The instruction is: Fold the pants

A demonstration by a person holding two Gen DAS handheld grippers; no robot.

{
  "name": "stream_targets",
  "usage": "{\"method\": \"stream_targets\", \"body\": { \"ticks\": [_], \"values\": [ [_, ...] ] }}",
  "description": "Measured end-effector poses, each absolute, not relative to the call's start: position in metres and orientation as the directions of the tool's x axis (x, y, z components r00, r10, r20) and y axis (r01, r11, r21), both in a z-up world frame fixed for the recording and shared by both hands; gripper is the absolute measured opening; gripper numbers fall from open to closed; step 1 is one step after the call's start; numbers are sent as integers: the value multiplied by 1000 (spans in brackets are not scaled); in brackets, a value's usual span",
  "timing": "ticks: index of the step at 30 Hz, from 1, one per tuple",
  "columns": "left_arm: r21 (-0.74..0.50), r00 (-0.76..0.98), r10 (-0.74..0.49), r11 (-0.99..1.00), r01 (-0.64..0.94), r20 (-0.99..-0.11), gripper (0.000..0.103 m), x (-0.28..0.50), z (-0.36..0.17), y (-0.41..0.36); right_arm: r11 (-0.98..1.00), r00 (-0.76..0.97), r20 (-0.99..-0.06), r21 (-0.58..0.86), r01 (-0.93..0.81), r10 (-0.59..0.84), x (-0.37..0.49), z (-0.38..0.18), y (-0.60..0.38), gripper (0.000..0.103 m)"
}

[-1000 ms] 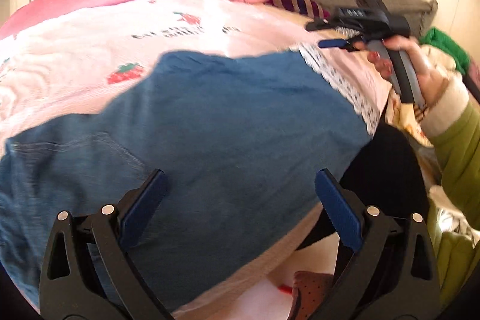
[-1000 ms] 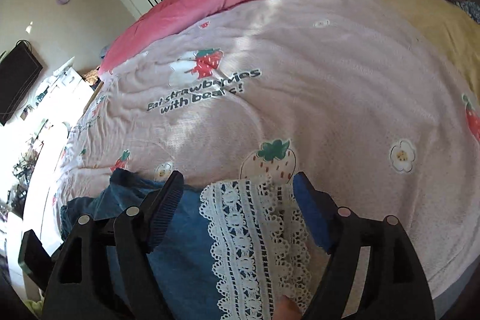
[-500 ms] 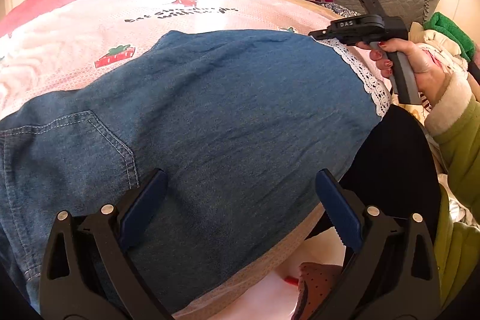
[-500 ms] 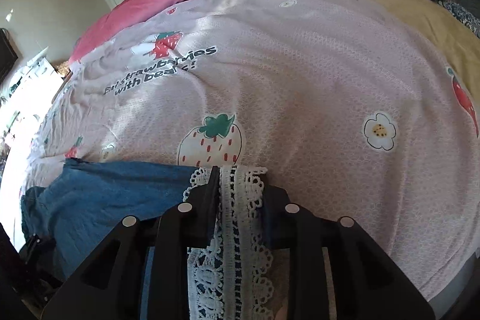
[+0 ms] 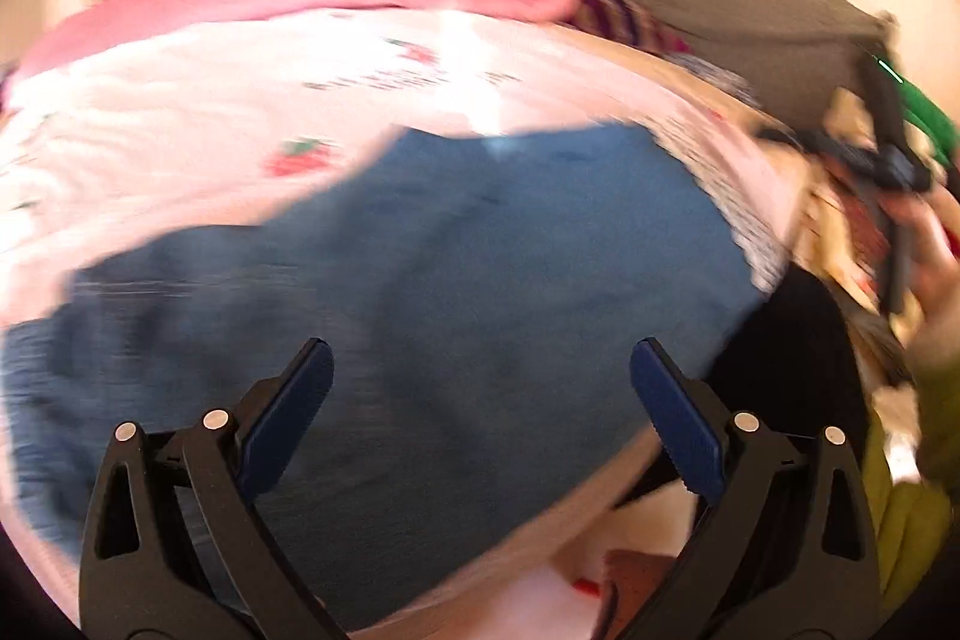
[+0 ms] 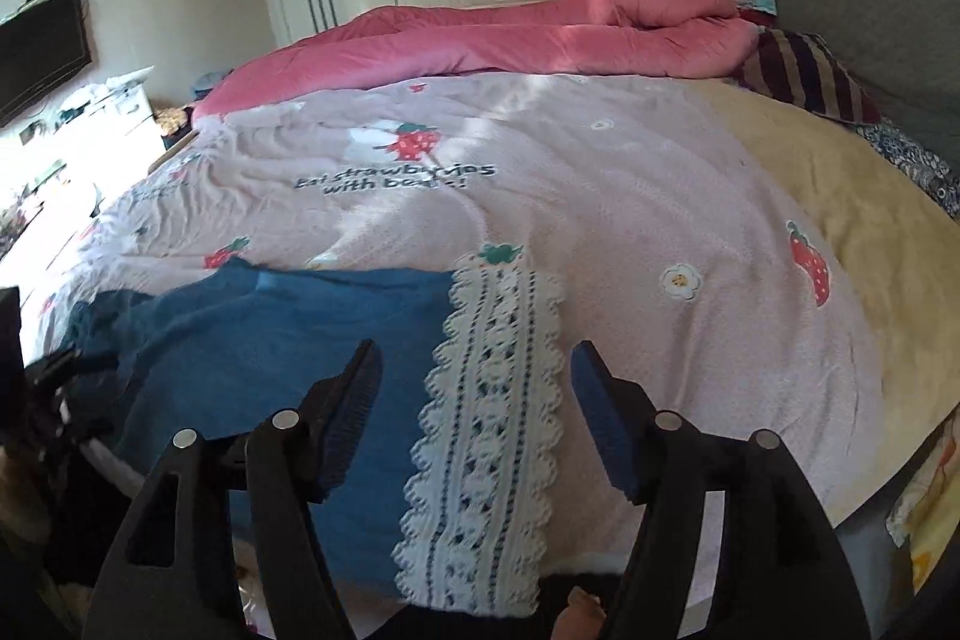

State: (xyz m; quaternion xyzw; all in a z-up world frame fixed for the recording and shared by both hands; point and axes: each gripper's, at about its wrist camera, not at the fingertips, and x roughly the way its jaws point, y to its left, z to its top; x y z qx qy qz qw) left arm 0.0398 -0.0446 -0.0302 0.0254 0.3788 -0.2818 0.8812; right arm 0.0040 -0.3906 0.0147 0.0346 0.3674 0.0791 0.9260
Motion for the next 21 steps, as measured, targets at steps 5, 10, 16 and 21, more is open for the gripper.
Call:
{"method": "stream_targets", "body": {
  "ticks": [5,10,16,21],
  "values": [
    [-177,615,-336,936,305,-714,93,39,-27,10,998,633,-772,44,-41,60,-3,-14,-395,73],
    [-202,586,-330,940,274,-740,93,32,-39,25,979,496,-845,183,-87,201,4,-43,-399,7],
    [-161,580,-302,946,283,-757,93,36,-48,23,982,484,-855,166,-85,187,1,-50,-415,8],
    [-140,582,-290,947,289,-759,93,36,-50,22,984,483,-857,166,-72,179,1,-55,-410,15]
  ]
}}
